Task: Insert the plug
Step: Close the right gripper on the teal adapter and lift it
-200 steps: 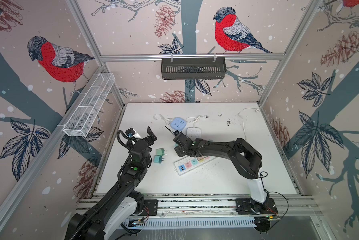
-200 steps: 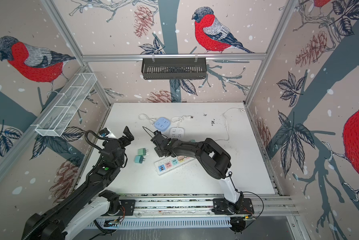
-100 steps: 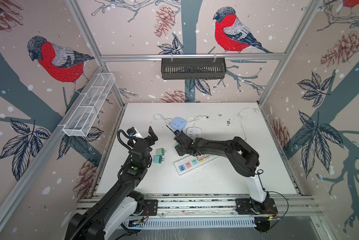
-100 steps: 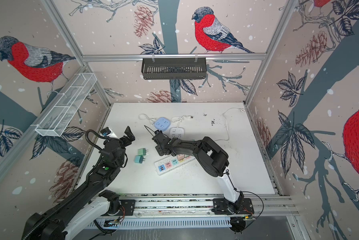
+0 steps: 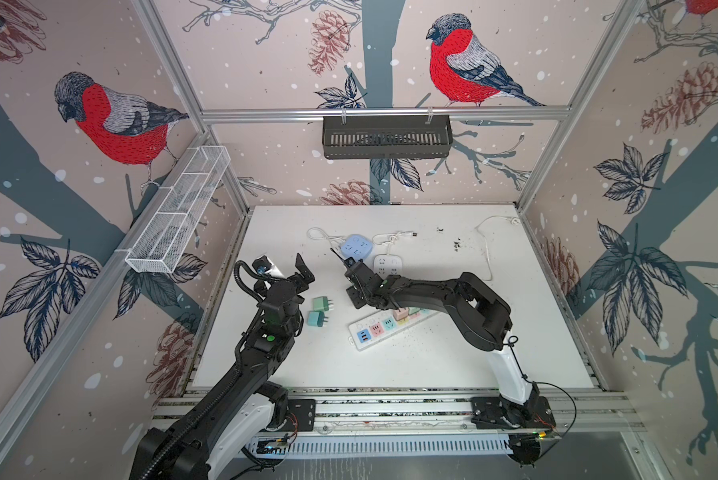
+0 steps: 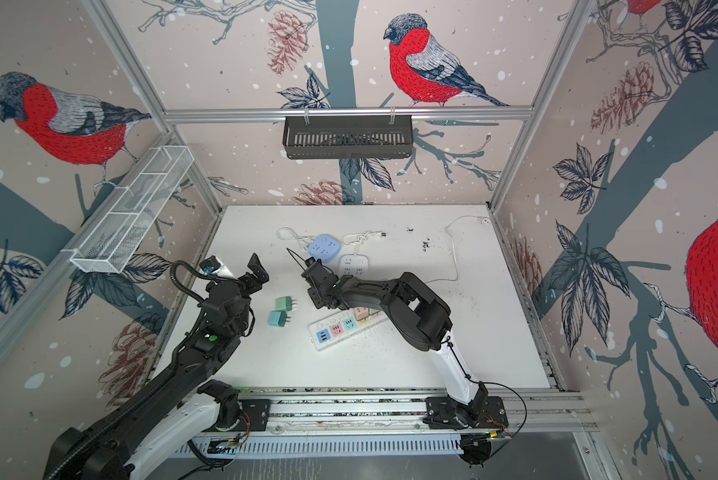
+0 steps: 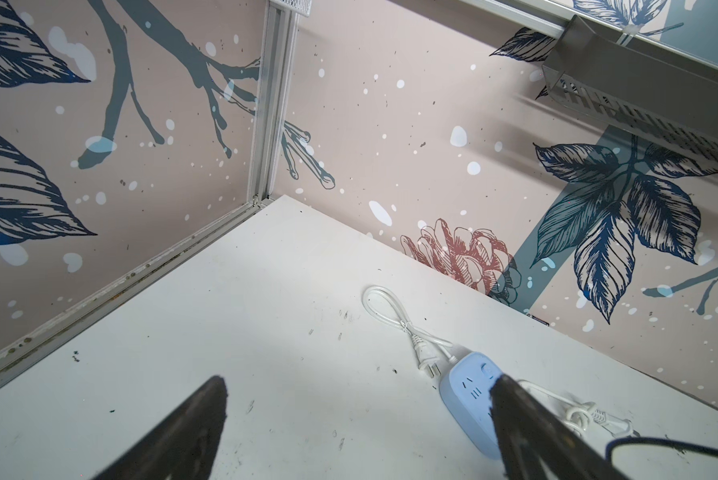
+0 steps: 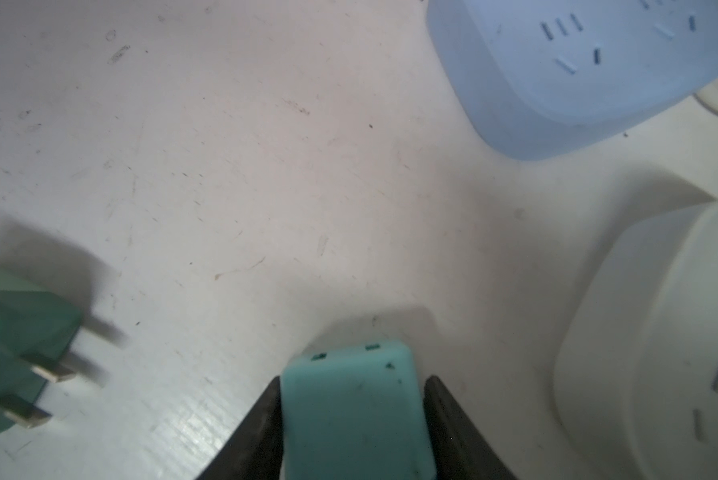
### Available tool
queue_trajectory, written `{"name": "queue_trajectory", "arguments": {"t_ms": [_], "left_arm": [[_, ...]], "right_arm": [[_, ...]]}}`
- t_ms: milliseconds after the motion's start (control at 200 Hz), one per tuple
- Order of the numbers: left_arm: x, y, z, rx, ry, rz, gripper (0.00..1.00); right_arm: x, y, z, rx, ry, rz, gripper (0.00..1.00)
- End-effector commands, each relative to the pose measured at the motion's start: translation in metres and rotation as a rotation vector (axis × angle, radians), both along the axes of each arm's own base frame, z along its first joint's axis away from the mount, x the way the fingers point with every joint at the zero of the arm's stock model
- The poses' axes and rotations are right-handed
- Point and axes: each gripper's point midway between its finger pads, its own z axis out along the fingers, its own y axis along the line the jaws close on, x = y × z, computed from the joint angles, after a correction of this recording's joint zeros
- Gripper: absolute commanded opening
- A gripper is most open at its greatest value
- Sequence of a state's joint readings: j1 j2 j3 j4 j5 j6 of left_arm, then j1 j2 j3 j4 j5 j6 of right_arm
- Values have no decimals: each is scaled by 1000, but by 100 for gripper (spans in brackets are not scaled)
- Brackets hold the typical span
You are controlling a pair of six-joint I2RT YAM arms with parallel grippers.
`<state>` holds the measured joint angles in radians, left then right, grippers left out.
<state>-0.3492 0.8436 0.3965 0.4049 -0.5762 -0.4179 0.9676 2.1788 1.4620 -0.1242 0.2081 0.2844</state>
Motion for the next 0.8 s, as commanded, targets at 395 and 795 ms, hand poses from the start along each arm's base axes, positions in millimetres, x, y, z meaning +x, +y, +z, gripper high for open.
{"name": "queue_trajectory", "arguments": {"t_ms": [395, 795], "left_arm": [[0, -12, 13, 11, -82, -84, 97], [-13, -25, 20, 47, -189, -187, 97]], "right_arm": [[-22, -18, -14, -96, 46, 30, 53], [-18, -22, -3, -86, 9, 11, 35]]}}
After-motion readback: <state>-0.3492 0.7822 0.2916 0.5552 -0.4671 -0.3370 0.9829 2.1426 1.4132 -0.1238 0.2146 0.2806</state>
